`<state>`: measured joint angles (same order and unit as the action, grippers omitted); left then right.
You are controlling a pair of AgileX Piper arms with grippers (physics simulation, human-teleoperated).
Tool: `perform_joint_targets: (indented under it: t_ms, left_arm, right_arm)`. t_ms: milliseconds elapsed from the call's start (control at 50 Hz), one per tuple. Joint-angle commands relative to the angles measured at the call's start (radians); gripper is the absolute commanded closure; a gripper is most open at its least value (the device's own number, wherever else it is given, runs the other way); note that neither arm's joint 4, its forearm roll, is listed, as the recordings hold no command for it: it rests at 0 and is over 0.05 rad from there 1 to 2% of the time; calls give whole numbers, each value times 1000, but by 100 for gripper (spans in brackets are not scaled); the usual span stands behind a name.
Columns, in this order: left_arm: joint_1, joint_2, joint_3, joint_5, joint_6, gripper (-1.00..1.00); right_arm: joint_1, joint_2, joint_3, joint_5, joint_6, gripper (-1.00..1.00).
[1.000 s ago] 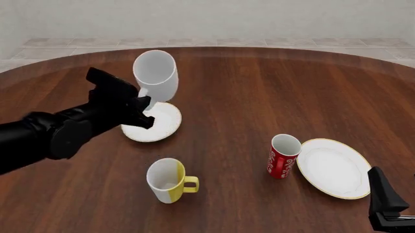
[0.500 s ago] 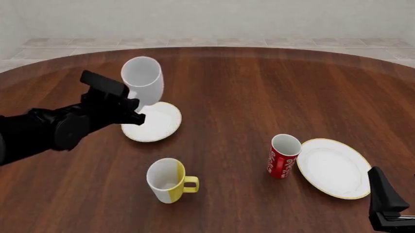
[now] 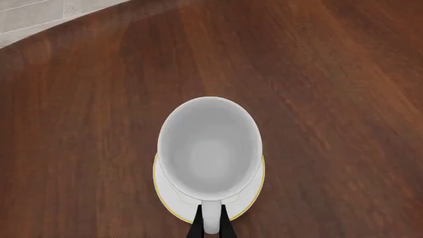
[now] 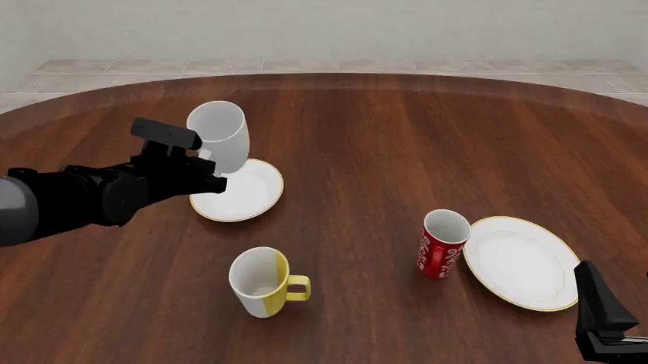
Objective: Put the white mug on the left plate.
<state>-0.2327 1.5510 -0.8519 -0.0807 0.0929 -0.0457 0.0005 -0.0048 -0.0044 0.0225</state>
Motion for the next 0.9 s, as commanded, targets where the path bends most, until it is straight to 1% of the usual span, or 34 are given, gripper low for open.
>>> perform_joint_targets:
  t_ms: [20, 360, 720, 760, 780, 900]
  left_arm:
    - [4, 36, -24, 2, -14, 100]
    - [-17, 87, -28, -18, -15, 100]
    - [5, 128, -15, -42, -27, 100]
    - [14, 125, -5, -52, -18, 100]
    - [13, 128, -8, -49, -30, 100]
    - [13, 141, -11, -46, -41, 100]
  right_arm:
    - [0, 0, -3, 2, 0, -100]
    - [-1, 0, 3, -4, 1, -100]
    - [0, 0, 3, -1, 0, -100]
    - [0, 0, 3, -1, 0, -100]
    - [0, 0, 3, -1, 0, -100]
    - [-1, 0, 4, -1, -1, -100]
